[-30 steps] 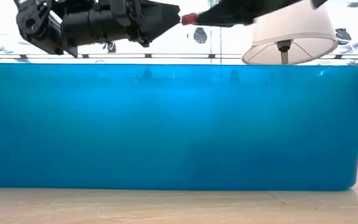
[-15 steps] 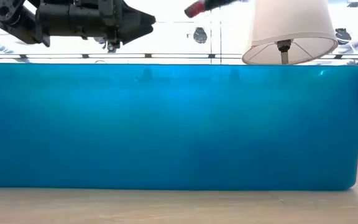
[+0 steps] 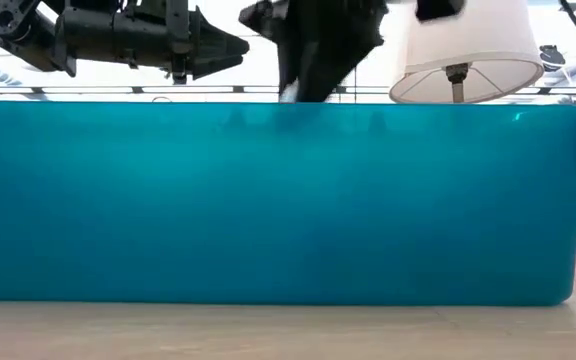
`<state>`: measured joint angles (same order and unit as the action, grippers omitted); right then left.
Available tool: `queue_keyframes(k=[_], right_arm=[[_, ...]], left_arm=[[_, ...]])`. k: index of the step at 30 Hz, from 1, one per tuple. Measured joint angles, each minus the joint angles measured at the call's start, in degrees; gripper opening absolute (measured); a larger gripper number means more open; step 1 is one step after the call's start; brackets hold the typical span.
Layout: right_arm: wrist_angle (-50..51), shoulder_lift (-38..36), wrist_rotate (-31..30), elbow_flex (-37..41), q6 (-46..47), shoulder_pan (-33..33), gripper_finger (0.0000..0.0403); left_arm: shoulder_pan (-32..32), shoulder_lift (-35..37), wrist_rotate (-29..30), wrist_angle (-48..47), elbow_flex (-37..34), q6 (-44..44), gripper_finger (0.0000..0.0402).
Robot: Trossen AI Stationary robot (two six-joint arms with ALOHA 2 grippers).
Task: Pick & Place food coloring
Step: Put the red food coloring bottle into the blue container
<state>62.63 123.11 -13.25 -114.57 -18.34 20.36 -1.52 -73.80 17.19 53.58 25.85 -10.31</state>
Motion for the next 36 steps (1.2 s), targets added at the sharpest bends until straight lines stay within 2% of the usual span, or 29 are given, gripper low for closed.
queue_keyframes(k=[5,13,20,25,30,36], right_arm=[[3.55,4.39,0.13,-0.53,-0.58,0.29,0.0042],[4.43,4.66,3.13,-0.13,0.99,0.00,0.0042],[0.88,4.63,7.71,2.38,0.35,-0.81,0.0042],[-1.59,4.66,7.68,6.22,0.45,-1.56,0.0042],[-5.01,4.37,11.57,9.08,0.98,-2.42,0.0042],[-6.46,4.29,11.87,9.73,1.17,-2.77,0.0051]], left_arm=[[0.00,0.00,-0.01,-0.35,0.00,0.27,0.0230],[0.00,-0.02,-0.02,-1.11,0.00,0.35,0.0230],[0.00,-0.04,-0.04,-1.18,0.00,1.46,0.0230],[0.00,-0.04,-0.06,-1.16,0.00,1.54,0.0230],[0.00,-0.04,-0.08,-1.22,0.00,2.08,0.0230],[0.00,-0.04,-0.37,-1.64,0.00,2.22,0.0230]])
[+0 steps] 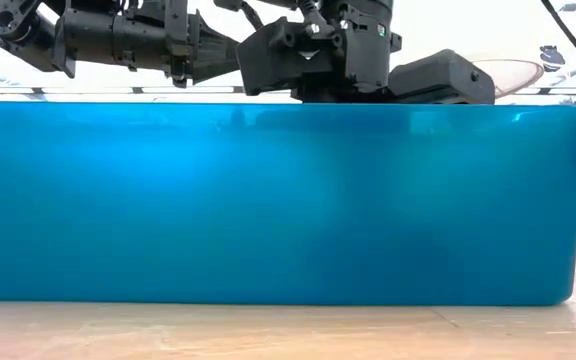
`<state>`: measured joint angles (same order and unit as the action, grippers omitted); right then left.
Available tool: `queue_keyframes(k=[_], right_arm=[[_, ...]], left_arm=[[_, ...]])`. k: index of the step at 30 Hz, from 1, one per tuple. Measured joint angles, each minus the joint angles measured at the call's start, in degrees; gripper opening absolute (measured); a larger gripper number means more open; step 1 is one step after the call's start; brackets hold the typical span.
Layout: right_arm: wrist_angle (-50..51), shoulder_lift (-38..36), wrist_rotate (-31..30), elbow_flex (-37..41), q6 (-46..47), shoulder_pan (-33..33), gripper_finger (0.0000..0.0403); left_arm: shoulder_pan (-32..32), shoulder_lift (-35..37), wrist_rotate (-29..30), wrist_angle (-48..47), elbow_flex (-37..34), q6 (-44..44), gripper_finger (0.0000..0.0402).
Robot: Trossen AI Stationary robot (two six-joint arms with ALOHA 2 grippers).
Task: Pick & Place food coloring
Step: Put the red food coloring bottle into the blue container, then put the orange food coloring bottle into the blue container
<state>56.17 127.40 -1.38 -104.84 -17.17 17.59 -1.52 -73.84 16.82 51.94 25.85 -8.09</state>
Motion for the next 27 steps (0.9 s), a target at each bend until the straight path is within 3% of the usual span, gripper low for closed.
queue_keyframes(k=[5,9,18,27], right_arm=[[-0.34,0.17,-0.23,0.07,1.40,0.06,0.0138],[-0.67,0.06,-1.48,0.35,1.50,0.35,0.0178],[-6.00,-7.26,-3.11,0.24,2.04,1.55,0.0177],[-5.17,-21.10,-4.90,0.30,6.93,0.52,0.0172]], left_arm=[[-0.02,-0.01,-0.29,-0.26,0.02,0.08,0.0230],[-0.02,-0.02,-0.29,-0.44,0.02,0.08,0.0230],[-0.02,-0.02,-0.29,-0.74,0.02,0.06,0.0230],[-0.04,-0.02,-0.38,-1.88,0.02,1.45,0.0230]])
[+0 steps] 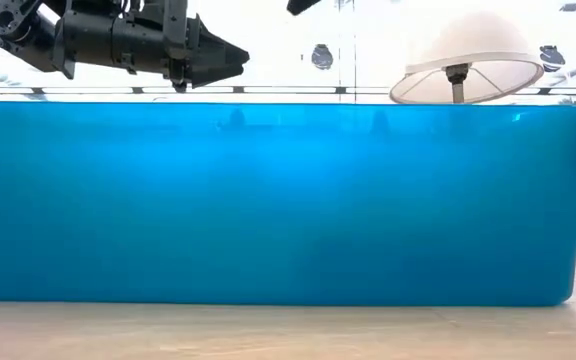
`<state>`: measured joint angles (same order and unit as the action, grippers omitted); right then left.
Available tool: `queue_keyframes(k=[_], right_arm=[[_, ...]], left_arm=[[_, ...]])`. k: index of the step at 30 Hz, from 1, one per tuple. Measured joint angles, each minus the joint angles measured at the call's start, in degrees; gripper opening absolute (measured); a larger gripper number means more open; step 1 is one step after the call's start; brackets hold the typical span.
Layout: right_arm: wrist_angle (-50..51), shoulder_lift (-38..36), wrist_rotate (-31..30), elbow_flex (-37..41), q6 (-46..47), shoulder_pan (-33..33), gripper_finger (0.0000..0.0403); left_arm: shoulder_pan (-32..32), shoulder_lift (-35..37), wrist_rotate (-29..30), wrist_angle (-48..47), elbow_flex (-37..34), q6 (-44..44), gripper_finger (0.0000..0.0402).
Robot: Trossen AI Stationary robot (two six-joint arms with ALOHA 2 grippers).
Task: Pick & Place food coloring
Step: Put the orange food coloring bottle into the blue container
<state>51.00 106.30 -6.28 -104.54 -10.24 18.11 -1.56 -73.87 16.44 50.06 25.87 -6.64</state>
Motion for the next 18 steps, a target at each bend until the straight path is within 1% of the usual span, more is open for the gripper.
queue_keyframes(k=[2,4,8,10,12,14,16,18], right_arm=[[-0.98,-4.40,0.06,1.80,1.16,-0.81,0.0170],[-3.61,-9.10,0.08,5.96,1.71,-1.85,0.0168],[-14.71,-20.50,-0.02,19.63,1.83,-5.32,0.0164],[-21.58,-26.69,-1.71,28.04,1.77,-7.93,0.0164],[-29.48,-31.90,-4.18,37.00,1.70,-11.26,0.0164],[-36.64,-35.77,-3.99,45.15,1.81,-15.89,0.0164],[-42.91,-37.91,-1.48,51.71,2.72,-21.00,0.0162],[-48.34,-38.32,2.33,56.97,4.25,-26.05,0.0160]], left_arm=[[0.00,0.00,-0.05,-0.49,0.00,0.86,0.0230],[0.00,0.00,-0.04,-0.84,0.00,1.41,0.0230],[0.00,0.00,-0.06,-1.11,0.00,2.44,0.0230],[-0.06,0.00,-0.06,-1.13,0.00,2.53,0.0230],[-0.04,0.00,-0.06,-1.17,0.00,2.93,0.0230],[-0.07,0.00,-0.06,-1.50,0.00,3.38,0.0230],[-0.07,0.00,-0.05,-2.24,0.00,3.83,0.0230],[-0.07,0.00,-0.04,-2.38,0.00,3.83,0.0230]])
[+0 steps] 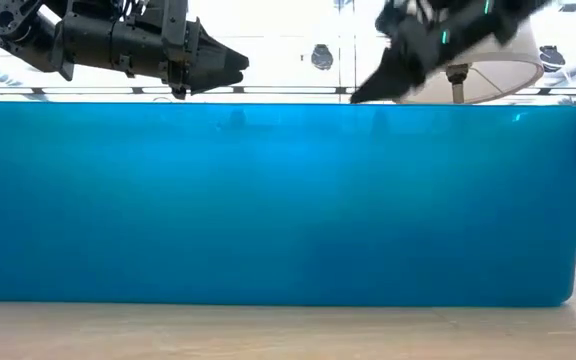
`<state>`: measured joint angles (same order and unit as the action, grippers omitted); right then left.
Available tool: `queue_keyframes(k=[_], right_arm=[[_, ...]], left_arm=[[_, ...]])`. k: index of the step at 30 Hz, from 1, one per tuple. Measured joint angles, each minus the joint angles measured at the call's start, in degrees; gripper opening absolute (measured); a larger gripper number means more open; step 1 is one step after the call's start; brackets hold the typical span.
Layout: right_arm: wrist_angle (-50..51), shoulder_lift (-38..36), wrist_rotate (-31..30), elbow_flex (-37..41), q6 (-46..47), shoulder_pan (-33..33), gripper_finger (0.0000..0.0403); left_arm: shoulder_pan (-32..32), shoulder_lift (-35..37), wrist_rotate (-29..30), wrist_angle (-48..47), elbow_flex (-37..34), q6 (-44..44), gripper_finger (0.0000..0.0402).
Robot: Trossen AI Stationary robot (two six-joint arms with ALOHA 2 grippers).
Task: Pick & Place food coloring
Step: Put the orange food coloring bottle into the blue container
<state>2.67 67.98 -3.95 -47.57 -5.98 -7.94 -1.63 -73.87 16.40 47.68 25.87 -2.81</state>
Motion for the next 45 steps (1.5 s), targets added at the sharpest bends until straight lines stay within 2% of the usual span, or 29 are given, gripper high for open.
queue_keyframes(k=[4,8,13,23,27,32,38,45], right_arm=[[-10.27,3.44,5.75,6.67,0.83,-8.41,0.0160],[-16.08,10.30,9.41,7.89,1.39,-13.98,0.0158],[-23.69,19.75,11.87,7.60,1.90,-16.40,0.0159],[-22.91,32.54,14.99,-0.46,1.00,-18.35,0.0155],[-18.35,33.91,17.31,-4.00,0.48,-18.28,0.0155],[-5.74,33.95,17.61,-10.95,-2.49,-18.24,0.0155],[10.01,33.95,13.18,-20.85,-7.07,-18.24,0.0155],[24.93,33.95,12.75,-28.25,-9.81,-18.33,0.0155]], left_arm=[[0.00,0.00,0.00,0.00,0.02,-0.16,0.0230],[0.00,0.00,0.02,0.00,0.00,-1.33,0.0230],[0.00,0.00,0.04,-0.28,0.02,-1.57,0.0230],[0.00,0.00,0.15,-0.93,0.02,-1.81,0.0230],[0.00,0.00,0.15,-1.31,0.02,-1.86,0.0230],[0.00,0.00,0.15,-1.31,0.02,-1.95,0.0230],[0.00,0.00,0.13,-1.29,0.02,-1.92,0.0230],[0.00,0.00,0.13,-1.81,0.02,-1.84,0.0230]])
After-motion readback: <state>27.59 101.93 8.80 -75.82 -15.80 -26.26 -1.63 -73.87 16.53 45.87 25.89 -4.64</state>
